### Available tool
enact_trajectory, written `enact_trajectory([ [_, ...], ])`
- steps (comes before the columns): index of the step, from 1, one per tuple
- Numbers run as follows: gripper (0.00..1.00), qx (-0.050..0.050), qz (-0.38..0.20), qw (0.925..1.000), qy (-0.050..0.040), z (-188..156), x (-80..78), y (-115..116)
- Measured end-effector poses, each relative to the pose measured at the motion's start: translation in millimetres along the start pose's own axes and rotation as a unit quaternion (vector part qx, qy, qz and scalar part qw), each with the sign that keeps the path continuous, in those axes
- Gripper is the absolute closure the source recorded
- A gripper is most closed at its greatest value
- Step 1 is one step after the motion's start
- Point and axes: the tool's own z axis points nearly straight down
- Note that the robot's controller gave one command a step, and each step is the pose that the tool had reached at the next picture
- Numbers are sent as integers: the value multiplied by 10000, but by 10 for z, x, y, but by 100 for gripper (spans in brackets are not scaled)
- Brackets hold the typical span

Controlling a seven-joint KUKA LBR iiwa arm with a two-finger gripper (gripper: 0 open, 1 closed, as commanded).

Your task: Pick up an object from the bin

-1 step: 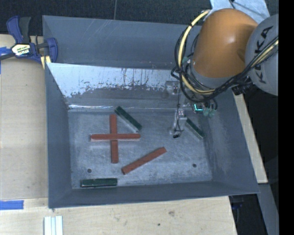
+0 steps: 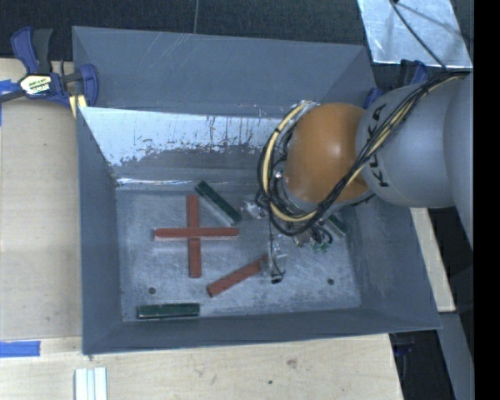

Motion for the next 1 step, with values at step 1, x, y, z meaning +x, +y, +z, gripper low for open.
enact_trajectory([
  [1, 0, -5, -455, 9990, -36, 53, 432, 800],
])
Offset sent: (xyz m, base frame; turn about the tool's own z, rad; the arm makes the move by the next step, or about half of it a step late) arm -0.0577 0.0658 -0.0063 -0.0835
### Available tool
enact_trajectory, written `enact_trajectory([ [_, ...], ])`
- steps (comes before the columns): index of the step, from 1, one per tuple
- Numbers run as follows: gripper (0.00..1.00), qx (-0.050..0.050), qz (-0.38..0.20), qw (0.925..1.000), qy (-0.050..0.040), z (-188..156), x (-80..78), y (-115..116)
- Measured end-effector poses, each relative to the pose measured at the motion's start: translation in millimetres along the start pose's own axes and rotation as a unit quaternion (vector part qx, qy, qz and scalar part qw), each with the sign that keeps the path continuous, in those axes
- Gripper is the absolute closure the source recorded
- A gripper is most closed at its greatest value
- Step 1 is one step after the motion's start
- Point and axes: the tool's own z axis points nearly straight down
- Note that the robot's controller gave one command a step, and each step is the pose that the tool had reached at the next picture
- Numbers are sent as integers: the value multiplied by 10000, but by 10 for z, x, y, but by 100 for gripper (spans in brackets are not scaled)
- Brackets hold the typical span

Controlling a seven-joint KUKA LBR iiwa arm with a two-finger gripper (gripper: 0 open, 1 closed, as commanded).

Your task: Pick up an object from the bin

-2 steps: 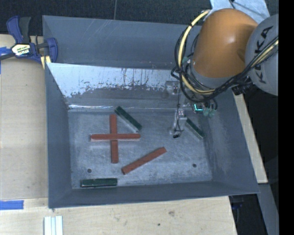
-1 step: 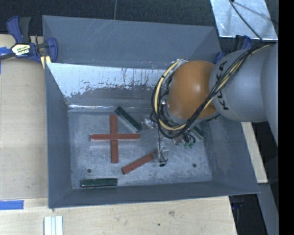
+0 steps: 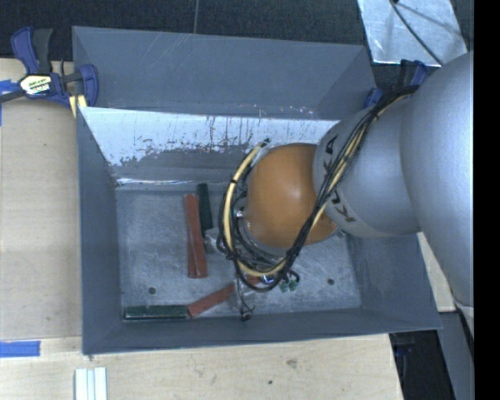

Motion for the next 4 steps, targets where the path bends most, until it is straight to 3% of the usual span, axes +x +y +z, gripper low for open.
enact_trajectory([
  [1, 100, 3, 36, 10000, -13, -22, -21, -35],
  [2, 100, 13, -255, 9997, -21, -1660, 79, 38],
  [3, 0, 9, -254, 9997, -3, -1646, 88, 39],
  [4, 0, 9, 907, 9959, 29, -572, -82, -73],
])
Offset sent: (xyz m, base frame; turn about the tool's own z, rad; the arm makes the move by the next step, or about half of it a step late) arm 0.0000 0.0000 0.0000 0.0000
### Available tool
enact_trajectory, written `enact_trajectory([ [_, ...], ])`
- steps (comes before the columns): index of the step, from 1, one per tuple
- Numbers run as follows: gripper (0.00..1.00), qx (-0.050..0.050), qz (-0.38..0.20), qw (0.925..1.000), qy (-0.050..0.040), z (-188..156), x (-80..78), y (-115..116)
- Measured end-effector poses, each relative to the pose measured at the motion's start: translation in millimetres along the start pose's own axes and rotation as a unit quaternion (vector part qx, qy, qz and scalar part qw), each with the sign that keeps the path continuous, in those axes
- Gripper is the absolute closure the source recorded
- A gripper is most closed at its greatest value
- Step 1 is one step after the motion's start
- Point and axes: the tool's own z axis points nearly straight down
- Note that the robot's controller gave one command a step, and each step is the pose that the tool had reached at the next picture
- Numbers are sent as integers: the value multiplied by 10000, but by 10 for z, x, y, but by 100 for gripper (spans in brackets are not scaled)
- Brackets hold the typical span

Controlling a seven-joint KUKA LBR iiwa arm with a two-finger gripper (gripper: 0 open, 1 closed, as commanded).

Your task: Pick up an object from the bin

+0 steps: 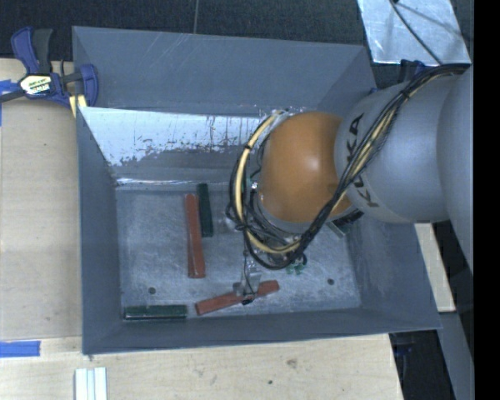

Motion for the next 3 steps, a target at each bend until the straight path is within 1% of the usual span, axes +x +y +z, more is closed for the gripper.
enact_trajectory([
  [1, 0, 12, -549, 9985, -72, -642, -425, -360],
  [2, 0, -6, -1060, 9944, -19, 468, 294, 91],
  [3, 100, -2, -1043, 9945, -34, 438, 276, 77],
])
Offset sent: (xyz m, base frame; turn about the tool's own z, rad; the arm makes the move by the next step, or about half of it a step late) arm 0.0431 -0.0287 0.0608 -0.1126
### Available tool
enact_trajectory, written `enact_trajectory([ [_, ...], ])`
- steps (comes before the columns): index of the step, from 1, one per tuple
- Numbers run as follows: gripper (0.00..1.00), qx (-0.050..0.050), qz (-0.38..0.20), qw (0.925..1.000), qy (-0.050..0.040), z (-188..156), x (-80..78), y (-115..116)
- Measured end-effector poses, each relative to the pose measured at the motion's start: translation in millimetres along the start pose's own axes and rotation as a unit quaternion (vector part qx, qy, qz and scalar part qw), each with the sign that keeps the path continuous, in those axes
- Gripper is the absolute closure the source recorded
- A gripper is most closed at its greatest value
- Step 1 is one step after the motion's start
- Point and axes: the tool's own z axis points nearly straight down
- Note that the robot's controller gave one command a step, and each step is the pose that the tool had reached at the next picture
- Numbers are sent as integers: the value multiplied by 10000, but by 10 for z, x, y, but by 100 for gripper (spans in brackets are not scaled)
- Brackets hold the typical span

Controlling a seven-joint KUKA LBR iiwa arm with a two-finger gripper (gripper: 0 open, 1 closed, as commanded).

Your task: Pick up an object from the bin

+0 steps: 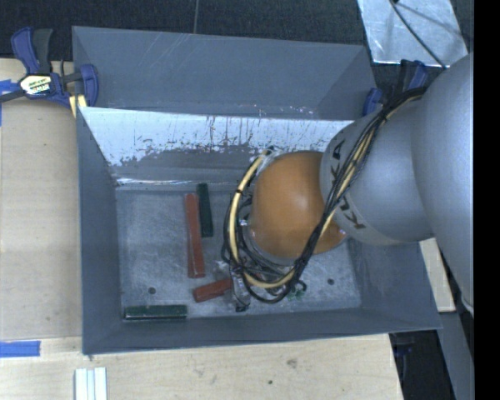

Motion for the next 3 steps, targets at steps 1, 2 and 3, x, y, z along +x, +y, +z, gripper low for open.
enact_trajectory([
  [1, 100, 11, -232, 9997, -39, -1740, -176, -41],
  [2, 100, -7, -1536, 9881, 22, -1082, -456, 79],
  [3, 100, -4, -2789, 9603, -16, -1624, -609, 663],
])
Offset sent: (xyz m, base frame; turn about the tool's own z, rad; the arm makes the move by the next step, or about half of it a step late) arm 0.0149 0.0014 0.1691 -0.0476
